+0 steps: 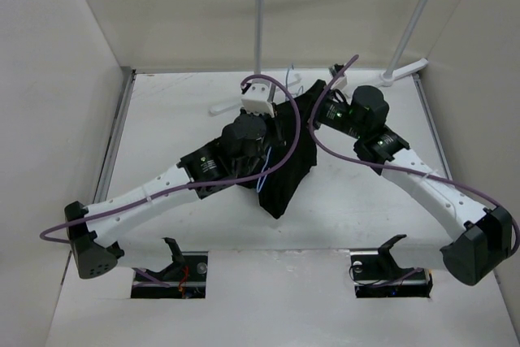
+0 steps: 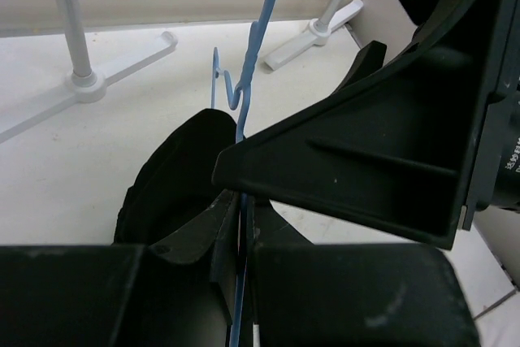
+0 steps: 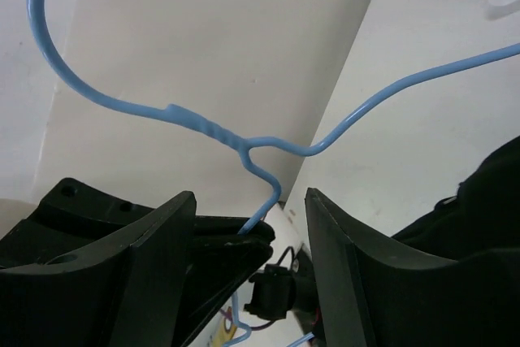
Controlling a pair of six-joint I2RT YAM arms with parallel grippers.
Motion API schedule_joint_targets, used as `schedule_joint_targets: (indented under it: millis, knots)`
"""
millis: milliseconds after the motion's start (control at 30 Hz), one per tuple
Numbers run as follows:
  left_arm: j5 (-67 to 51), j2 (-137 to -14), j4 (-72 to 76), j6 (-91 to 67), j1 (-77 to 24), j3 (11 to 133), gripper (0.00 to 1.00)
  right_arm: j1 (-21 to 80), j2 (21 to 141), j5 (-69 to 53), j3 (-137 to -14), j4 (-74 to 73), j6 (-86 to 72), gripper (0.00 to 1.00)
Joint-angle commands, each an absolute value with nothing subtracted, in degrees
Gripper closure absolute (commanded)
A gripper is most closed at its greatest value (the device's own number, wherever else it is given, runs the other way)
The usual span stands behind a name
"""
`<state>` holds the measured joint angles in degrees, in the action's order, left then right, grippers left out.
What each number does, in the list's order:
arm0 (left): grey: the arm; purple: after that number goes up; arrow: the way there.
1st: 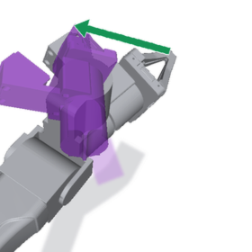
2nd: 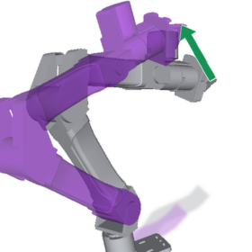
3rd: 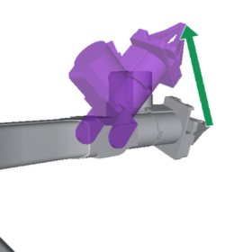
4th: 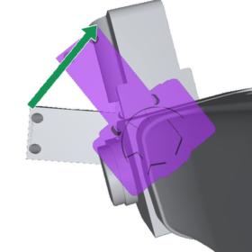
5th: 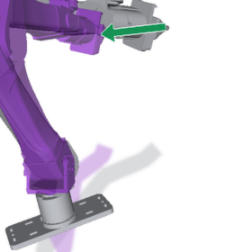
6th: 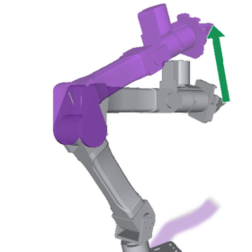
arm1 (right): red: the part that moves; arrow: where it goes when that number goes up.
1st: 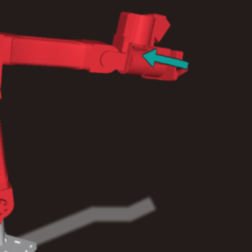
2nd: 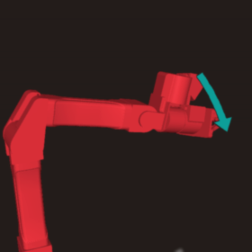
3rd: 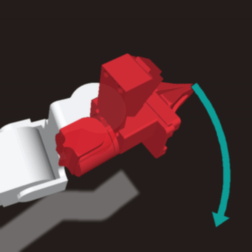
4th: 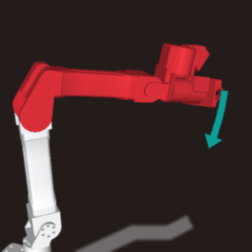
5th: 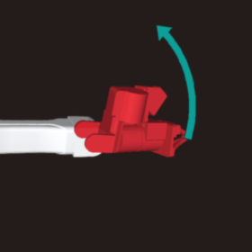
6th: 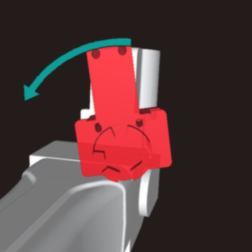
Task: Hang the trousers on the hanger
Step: Place the hanger at the clothesline.
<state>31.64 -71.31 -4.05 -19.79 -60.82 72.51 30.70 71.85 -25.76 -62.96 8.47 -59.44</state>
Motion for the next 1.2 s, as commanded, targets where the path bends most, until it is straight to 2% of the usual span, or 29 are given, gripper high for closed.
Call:
schedule_joint_targets:
  millis: [0, 167, 333, 400, 533, 633, 700, 933, 1167]
  knots:
    - [30.9, -70.6, 3.0, -19.2, -61.2, 75.9, 1.0, 31.6, 71.3, -26.5, -63.7, 15.0, -61.0, 0.4]
    - [30.7, -70.8, 3.4, -19.4, -61.2, 75.3, 1.0, 32.0, 71.4, -23.7, -62.4, 16.8, -62.5, 0.54]
    - [30.8, -70.8, 4.0, -19.8, -61.2, 74.1, 0.99, 31.9, 72.2, -22.6, -62.0, 16.4, -64.9, 0.78]
    - [30.9, -71.0, 4.6, -19.8, -61.5, 73.6, 0.97, 31.9, 72.2, -20.7, -62.0, 15.7, -65.7, 0.83]
    - [31.9, -71.2, 5.9, -19.9, -62.5, 72.4, 0.84, 31.1, 72.1, -19.4, -63.6, 15.2, -65.7, 0.88]
    - [32.1, -71.2, 6.8, -19.9, -63.5, 71.7, 0.65, 28.4, 72.7, -19.6, -67.0, 13.0, -64.8, 0.89]
    - [32.4, -70.6, 6.8, -19.9, -63.8, 71.3, 0.57, 26.6, 73.6, -20.1, -69.7, 11.3, -63.9, 0.9]
    - [32.5, -64.5, 8.1, -19.6, -62.7, 70.3, 0.53, 21.1, 77.8, -20.2, -79.0, 6.9, -60.2, 0.91]
    - [30.1, -59.2, 4.5, -20.6, -57.3, 67.8, 0.45, 13.0, 86.0, -19.4, -93.0, 0.5, -57.9, 0.96]
